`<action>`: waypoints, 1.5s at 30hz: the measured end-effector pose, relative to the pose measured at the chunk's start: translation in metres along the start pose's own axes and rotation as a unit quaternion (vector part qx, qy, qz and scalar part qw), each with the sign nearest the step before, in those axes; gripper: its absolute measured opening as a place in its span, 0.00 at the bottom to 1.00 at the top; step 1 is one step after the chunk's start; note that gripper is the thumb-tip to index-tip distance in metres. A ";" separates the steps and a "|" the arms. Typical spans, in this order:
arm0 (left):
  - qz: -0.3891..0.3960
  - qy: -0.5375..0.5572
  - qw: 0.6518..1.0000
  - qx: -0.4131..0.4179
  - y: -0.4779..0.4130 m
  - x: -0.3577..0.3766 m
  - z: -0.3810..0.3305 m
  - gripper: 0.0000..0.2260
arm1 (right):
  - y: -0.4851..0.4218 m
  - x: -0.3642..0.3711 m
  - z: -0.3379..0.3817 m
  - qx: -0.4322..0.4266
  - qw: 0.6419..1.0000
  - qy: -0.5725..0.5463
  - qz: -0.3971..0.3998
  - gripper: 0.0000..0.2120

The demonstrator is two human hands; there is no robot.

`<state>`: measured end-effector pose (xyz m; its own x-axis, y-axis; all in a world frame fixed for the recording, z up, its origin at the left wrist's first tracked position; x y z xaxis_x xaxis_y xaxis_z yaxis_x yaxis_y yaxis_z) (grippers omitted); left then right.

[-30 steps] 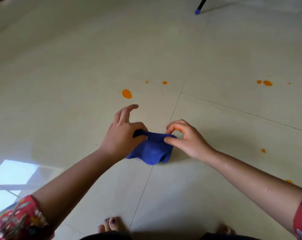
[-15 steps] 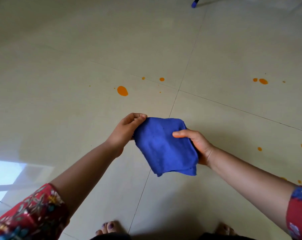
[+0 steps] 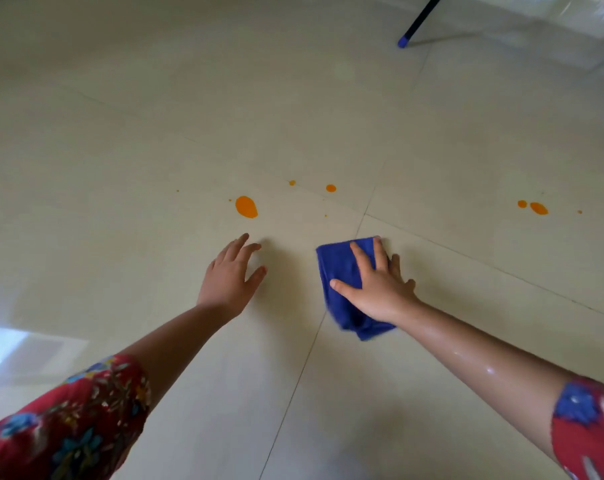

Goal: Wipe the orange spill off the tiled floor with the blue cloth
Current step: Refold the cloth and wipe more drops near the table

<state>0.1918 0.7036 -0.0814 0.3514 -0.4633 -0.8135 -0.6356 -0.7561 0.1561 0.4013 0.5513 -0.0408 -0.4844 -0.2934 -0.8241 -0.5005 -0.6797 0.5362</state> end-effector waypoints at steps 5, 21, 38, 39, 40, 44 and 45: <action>-0.070 -0.063 0.995 -0.028 -0.031 -0.010 0.039 0.25 | -0.035 0.028 0.008 -0.020 0.998 0.062 -0.024 0.35; -0.109 -0.086 0.988 -0.068 -0.043 -0.009 0.081 0.27 | -0.142 0.002 -0.008 0.068 0.948 -0.034 -0.309 0.30; -0.202 -0.019 0.962 -0.181 -0.044 -0.015 0.085 0.26 | -0.172 -0.007 0.079 -0.074 0.941 0.097 -0.315 0.25; -0.206 -0.019 0.961 -0.183 -0.044 -0.015 0.086 0.26 | -0.187 -0.014 0.101 -0.088 0.942 0.096 -0.311 0.25; -0.213 -0.017 0.959 -0.186 -0.045 -0.015 0.086 0.27 | -0.196 -0.015 0.128 -0.119 0.940 0.100 -0.304 0.25; -0.228 -0.014 0.953 -0.197 -0.045 -0.017 0.089 0.29 | -0.147 0.040 0.205 -0.381 0.866 0.214 -0.242 0.27; -0.227 -0.015 0.954 -0.194 -0.046 -0.017 0.089 0.31 | -0.125 0.051 0.196 -0.417 0.856 0.223 -0.211 0.27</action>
<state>0.1539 0.7874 -0.1241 0.5063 -0.0381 -0.8615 -0.1180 -0.9927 -0.0254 0.2987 0.7531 -0.1141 0.0285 -0.0047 -0.9996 0.2120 -0.9772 0.0107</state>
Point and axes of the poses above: each hand's wrist, its own y-axis away from the middle knuckle, its own x-axis out of the palm, z = x × y, the point moved 3 cm from there along -y, towards the middle knuckle, and after that the axes turned 4 degrees about y, right-handed, at the moved point
